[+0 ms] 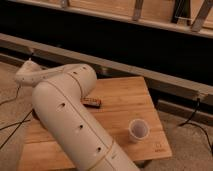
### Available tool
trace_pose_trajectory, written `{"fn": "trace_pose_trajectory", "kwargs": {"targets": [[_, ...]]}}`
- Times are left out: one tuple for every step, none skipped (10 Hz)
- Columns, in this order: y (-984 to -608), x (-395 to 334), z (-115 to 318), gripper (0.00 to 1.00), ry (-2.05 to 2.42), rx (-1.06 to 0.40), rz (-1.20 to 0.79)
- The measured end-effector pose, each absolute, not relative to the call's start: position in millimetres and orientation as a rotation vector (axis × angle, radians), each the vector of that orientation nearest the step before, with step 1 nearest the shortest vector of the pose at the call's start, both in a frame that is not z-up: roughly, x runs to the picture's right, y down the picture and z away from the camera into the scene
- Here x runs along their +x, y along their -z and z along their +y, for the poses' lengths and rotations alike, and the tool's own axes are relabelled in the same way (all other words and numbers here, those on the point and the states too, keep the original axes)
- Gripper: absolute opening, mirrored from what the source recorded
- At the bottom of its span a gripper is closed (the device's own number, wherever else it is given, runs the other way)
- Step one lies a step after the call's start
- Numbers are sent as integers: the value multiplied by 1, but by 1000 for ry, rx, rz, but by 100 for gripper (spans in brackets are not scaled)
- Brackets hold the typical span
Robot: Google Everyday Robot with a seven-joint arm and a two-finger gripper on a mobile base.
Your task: Drag the pepper across the table
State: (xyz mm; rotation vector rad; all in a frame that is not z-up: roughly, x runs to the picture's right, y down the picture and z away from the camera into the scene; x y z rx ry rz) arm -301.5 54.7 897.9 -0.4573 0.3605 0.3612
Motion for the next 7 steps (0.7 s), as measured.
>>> {"fn": "trace_pose_trajectory", "kwargs": {"targets": [[-896, -305, 53, 0, -368, -451, 350], [-894, -309, 51, 0, -378, -442, 336], [-891, -314, 49, 0, -388, -433, 321], [-889, -318, 47, 0, -395, -425, 308], [-887, -321, 46, 0, -402, -419, 297], [-883, -327, 43, 0, -413, -409, 278], [-881, -330, 42, 0, -419, -404, 268]]}}
